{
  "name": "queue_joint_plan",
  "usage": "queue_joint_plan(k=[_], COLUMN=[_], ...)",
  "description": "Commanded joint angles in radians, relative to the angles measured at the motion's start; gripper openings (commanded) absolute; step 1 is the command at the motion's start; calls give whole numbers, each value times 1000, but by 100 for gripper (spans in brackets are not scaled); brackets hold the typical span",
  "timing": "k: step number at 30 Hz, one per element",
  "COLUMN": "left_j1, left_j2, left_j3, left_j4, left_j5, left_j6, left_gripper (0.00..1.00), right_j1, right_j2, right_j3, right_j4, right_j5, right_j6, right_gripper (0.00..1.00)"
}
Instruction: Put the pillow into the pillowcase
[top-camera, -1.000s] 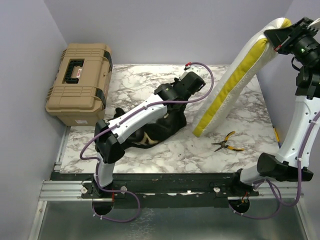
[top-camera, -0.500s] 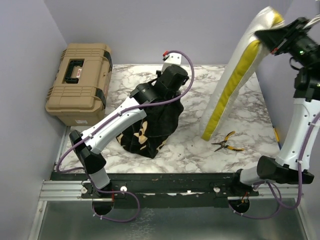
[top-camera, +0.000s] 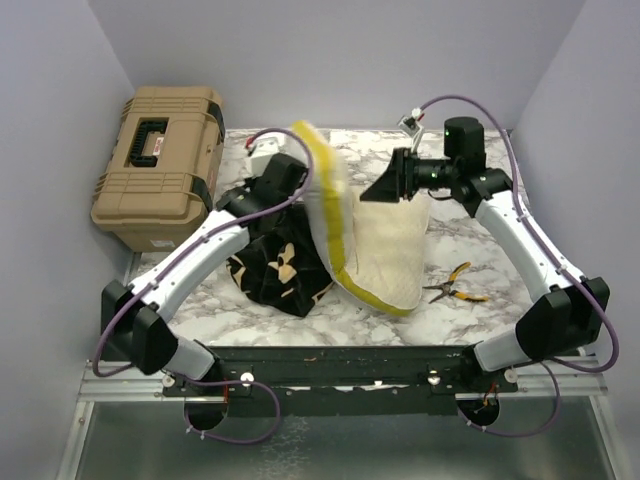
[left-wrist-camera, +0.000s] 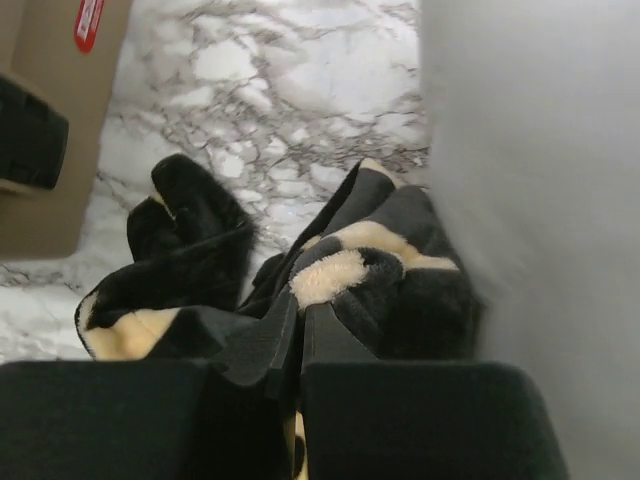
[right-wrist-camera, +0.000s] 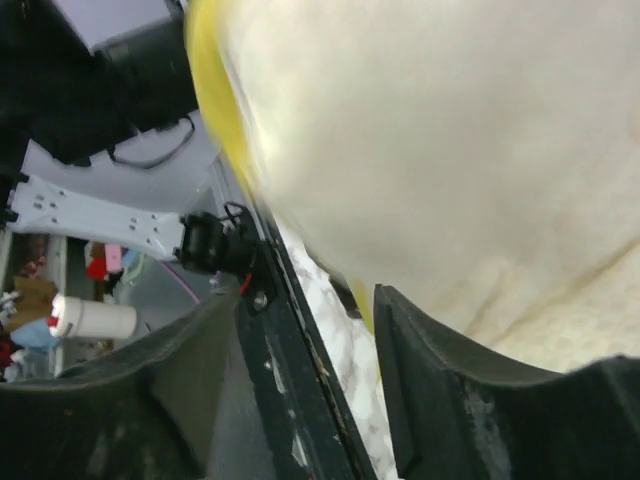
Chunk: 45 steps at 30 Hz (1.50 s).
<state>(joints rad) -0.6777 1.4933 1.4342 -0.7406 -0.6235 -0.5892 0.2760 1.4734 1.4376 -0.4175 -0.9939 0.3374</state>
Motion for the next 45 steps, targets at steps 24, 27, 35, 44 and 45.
queue_joint_plan(k=[24,27,35,44,45], left_j1=[222,222,222,230,230], left_j2=[-259,-269,-308,-269,-269], left_j3=[-361,-363,-394,-344,-344], left_j4=[296,296,288,214,212], left_j5=[257,252,182,92,86], left_j6=[-20,-17,-37,-8,-7], left_gripper=[0,0,0,0,0], right_j1=[3,3,-4,-120,-123], right_j2=[273,266,9,-427,-463], right_j3=[-304,-303,-178,-299,-334], right_j4=[-186,-179,-394,-525,-520], right_j5=[727,722,967,1205,1233], right_j6=[-22,-22,-31,58,67], right_gripper=[45,2,0,0,0])
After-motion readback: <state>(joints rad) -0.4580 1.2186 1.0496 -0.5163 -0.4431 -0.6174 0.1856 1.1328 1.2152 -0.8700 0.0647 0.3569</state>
